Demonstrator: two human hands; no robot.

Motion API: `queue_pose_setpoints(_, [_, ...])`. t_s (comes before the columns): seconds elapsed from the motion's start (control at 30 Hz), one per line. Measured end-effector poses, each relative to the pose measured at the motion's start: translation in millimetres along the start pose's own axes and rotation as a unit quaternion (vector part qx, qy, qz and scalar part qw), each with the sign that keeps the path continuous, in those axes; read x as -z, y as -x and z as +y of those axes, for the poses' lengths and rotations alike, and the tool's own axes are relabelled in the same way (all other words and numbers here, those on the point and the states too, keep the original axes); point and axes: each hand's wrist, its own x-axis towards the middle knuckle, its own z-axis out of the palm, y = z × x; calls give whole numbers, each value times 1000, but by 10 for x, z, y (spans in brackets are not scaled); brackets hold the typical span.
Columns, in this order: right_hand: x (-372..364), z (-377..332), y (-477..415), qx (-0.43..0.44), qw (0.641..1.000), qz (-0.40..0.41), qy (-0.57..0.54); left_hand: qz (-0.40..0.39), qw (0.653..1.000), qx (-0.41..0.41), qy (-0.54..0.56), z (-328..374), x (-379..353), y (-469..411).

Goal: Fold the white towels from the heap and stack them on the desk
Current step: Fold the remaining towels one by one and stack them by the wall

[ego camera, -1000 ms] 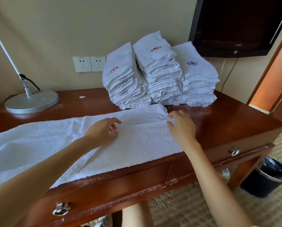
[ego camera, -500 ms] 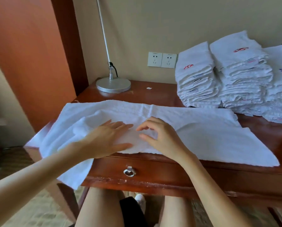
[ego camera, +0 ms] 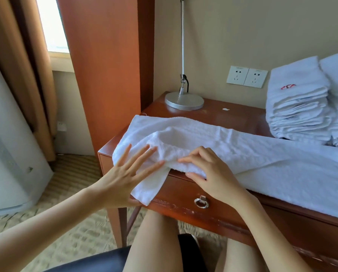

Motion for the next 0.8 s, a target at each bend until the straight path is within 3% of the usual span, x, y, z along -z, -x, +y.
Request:
queue_pose_setpoints(0.13, [95,80,-14,-19,998,-40,-51,-16,1000,-1,-5,-112,-23,35])
queue_pose_setpoints(0.27, [153,89,-33,-45,993,-78,-78,9,997,-25,71,-198,14,68])
queue_pose_setpoints(0.4, [164,142,-83,-49,992,-56,-105,116,976,-18,184,-201,103,75])
queue_pose_setpoints(0.5, [203,183,-121,-71,988,-27,-136,214,910,123,334,-134,232,17])
queue_pose_setpoints(0.63, [292,187,-217,-99,979,-11,-179,283,768,325,473,-245,409,-217])
queue_pose_setpoints(0.7, [361,163,-274,-111,977,-18,-182,270,755,366,472,-378,469,-321])
queue_pose_setpoints(0.8, [476,100,-341,-126,962,-33,-240,212,766,410,447,-627,443,-437])
